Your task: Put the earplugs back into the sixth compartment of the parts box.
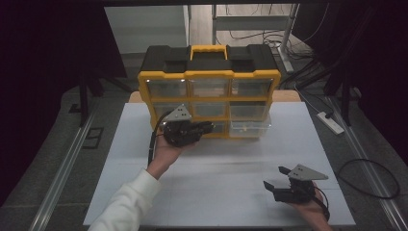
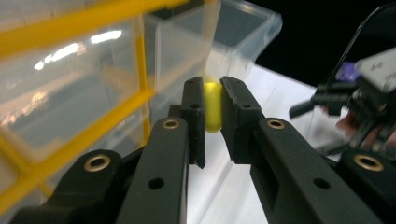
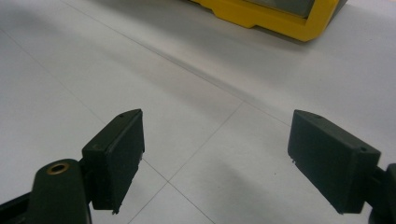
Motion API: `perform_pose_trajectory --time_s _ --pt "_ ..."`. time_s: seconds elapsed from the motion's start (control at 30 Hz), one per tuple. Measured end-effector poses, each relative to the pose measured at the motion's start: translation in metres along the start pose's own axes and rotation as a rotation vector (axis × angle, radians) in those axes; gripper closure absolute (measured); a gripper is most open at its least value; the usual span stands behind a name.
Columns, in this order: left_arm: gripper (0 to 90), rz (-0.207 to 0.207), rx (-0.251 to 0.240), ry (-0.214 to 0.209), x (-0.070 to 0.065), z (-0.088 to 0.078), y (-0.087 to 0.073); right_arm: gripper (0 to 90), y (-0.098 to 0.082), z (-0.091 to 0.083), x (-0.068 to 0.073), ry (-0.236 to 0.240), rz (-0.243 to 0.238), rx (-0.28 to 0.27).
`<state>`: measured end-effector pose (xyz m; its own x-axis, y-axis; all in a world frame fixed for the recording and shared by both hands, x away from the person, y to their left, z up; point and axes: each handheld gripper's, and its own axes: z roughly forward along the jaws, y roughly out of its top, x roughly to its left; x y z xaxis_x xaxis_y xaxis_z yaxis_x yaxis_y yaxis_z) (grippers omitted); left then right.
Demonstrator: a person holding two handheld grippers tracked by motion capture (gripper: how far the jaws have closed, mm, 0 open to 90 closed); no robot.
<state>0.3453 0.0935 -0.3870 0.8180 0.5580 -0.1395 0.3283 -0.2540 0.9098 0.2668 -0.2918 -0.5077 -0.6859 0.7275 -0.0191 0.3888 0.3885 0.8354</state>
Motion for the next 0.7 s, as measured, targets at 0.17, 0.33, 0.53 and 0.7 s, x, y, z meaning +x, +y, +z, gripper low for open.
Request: perform_pose_trajectory --time_s 0.17,0.33,0.53,0.7 --pt "79.7 0.004 -0.040 -0.008 -0.001 0.008 0.021 19.2 0.000 -0.001 0.000 0.000 0.003 0.002" --pt "79.4 0.017 -0.044 -0.004 -0.002 0.018 0.038 19.2 0.000 -0.001 0.000 0.003 0.002 0.001" --pt "79.4 0.034 -0.044 -0.003 -0.004 0.034 0.053 19.4 0.000 -0.002 0.000 0.002 0.004 -0.003" --pt "79.2 0.045 -0.032 -0.006 -0.006 0.049 0.060 19.4 0.000 -0.001 -0.001 0.001 0.006 -0.002"
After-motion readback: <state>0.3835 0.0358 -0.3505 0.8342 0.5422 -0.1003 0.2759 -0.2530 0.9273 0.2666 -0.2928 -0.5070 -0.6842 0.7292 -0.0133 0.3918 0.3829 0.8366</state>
